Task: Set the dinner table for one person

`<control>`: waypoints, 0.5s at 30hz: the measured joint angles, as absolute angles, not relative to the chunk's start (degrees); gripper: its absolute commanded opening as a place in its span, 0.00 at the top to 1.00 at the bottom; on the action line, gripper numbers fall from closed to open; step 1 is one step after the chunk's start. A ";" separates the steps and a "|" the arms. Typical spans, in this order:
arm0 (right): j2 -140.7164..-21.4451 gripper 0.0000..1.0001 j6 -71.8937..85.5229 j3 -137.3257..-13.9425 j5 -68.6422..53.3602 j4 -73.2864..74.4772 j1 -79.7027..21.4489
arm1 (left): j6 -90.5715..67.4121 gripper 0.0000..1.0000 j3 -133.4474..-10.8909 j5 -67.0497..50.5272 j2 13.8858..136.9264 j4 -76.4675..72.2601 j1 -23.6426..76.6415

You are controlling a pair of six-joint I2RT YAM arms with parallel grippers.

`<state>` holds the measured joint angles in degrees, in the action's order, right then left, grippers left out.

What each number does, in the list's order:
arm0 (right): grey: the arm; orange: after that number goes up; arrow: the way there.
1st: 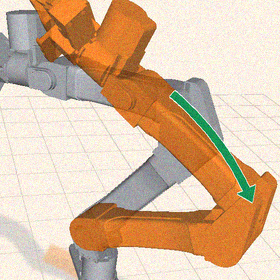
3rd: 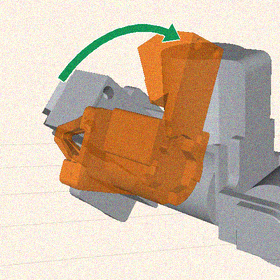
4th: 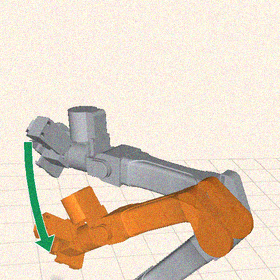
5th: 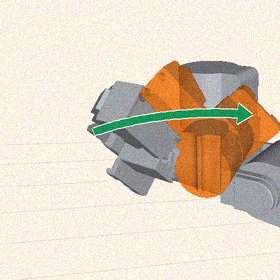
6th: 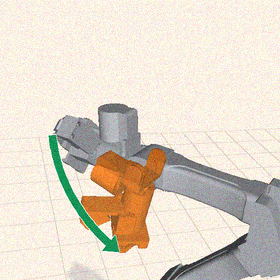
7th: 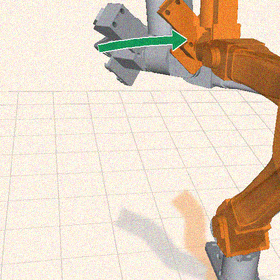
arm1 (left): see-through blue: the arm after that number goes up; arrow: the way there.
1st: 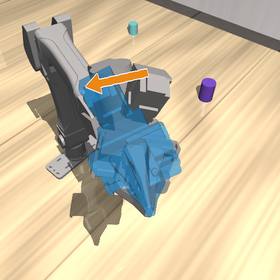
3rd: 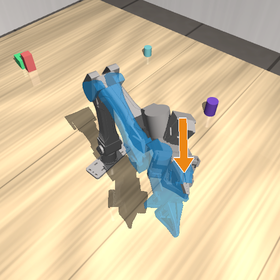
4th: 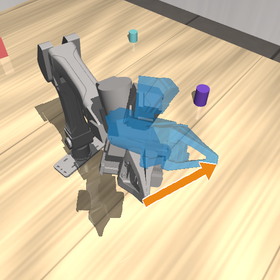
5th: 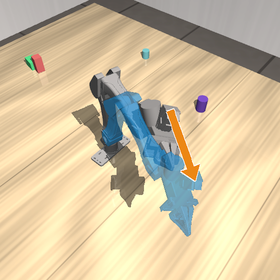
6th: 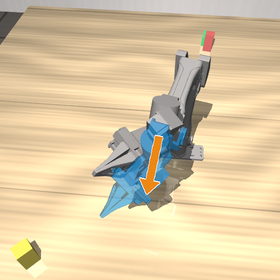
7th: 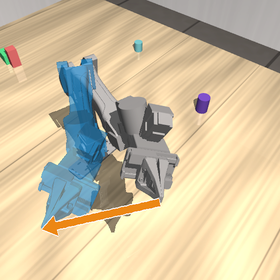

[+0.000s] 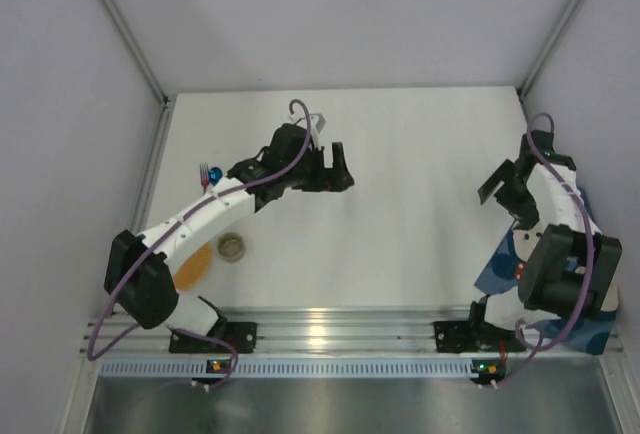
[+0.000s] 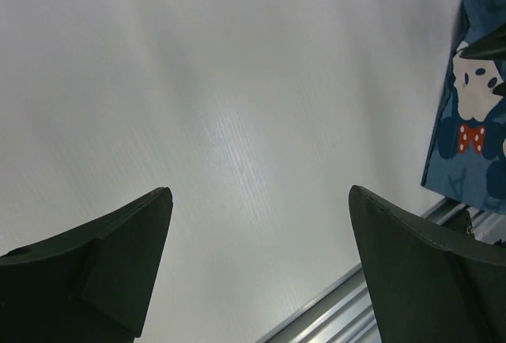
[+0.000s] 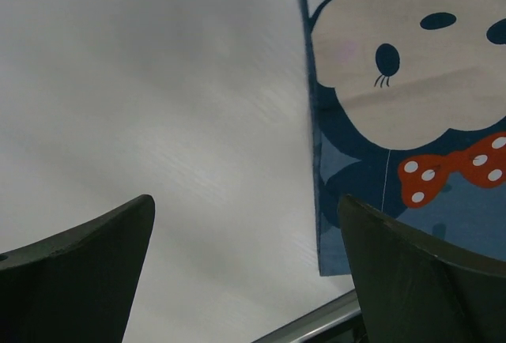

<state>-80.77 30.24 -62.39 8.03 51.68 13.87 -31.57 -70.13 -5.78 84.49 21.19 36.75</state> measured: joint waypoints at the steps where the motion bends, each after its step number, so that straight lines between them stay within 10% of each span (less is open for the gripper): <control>1: -84.27 0.00 30.28 -62.37 7.44 51.44 15.86 | -31.90 0.01 -69.80 -5.76 83.42 22.15 37.65; 11: -95.90 0.04 31.05 -60.10 10.76 47.22 20.25 | -33.78 0.01 -62.89 -4.60 73.08 29.30 38.41; 15: -96.60 0.21 30.98 -58.59 11.09 45.89 23.33 | -33.76 0.01 -61.17 -3.95 70.96 31.33 38.41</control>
<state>-96.60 30.98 -58.59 11.09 45.89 23.33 -33.76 -61.17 -3.95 70.96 31.33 38.41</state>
